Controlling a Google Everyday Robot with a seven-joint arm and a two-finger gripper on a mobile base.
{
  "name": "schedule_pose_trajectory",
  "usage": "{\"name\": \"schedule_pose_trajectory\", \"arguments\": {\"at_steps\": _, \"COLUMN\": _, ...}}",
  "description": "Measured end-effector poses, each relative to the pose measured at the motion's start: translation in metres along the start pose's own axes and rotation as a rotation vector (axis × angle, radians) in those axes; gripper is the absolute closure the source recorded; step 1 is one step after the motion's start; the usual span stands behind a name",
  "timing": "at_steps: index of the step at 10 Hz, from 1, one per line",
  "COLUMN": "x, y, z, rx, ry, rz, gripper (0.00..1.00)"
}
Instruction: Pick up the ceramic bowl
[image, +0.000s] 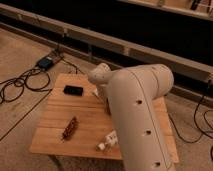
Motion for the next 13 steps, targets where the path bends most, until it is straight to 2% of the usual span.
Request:
{"name": "schedule_pose_trajectory", "arguments": {"at_steps": 1, "x": 0.002, "y": -0.001, "z": -0.001, "rx": -0.011, "ry": 0.009, "rz": 0.007, "gripper": 1.00}}
{"name": "schedule_pose_trajectory", "arguments": {"at_steps": 3, "x": 0.004, "y": -0.003, "z": -0.005, "rx": -0.023, "ry": 0.016, "rz": 0.010, "gripper": 1.00}}
{"name": "schedule_pose_trajectory", "arguments": {"at_steps": 5, "x": 0.003, "y": -0.007, "z": -0.014, "rx": -0.018, "ry": 0.014, "rz": 0.000, "gripper": 1.00}}
{"name": "schedule_pose_trajectory", "arguments": {"at_steps": 7, "x": 0.000, "y": -0.009, "z": -0.028, "rx": 0.009, "ry": -0.001, "rz": -0.027, "gripper": 1.00}}
{"name": "schedule_pose_trajectory", "arguments": {"at_steps": 10, "x": -0.002, "y": -0.008, "z": -0.048, "rx": 0.091, "ry": -0.020, "rz": -0.088, "gripper": 1.00}}
{"name": "schedule_pose_trajectory", "arguments": {"at_steps": 13, "x": -0.005, "y": -0.003, "z": -0.069, "rx": 0.153, "ry": -0.046, "rz": -0.136, "gripper": 1.00}}
